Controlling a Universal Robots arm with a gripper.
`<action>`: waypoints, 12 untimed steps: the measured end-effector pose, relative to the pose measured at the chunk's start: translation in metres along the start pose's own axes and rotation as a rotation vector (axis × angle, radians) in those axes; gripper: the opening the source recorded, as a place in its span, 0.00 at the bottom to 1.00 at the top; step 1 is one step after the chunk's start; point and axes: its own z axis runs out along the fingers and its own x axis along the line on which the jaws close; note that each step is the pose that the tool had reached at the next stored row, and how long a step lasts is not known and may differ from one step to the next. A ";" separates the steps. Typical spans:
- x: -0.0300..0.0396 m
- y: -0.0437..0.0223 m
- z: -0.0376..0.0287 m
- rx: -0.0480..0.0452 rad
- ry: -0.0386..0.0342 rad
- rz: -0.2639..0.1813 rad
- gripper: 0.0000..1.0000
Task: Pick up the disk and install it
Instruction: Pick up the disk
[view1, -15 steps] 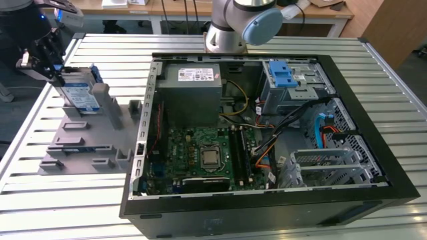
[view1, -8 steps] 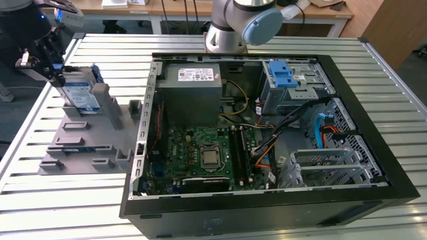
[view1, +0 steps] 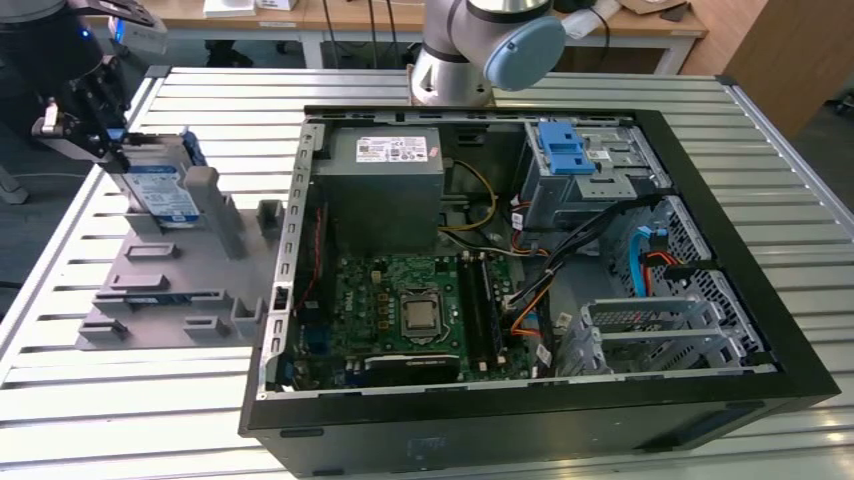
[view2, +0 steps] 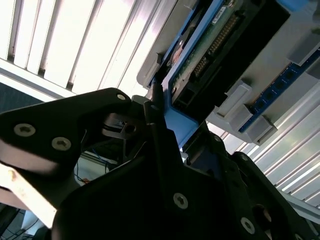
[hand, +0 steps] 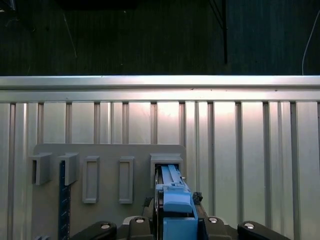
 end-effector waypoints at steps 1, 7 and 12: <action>0.0000 0.0000 0.0000 0.0000 0.0000 0.000 0.36; 0.0000 0.0000 0.0000 0.0000 -0.0001 -0.001 0.36; -0.0001 0.0001 -0.0022 0.0000 -0.0001 -0.001 0.36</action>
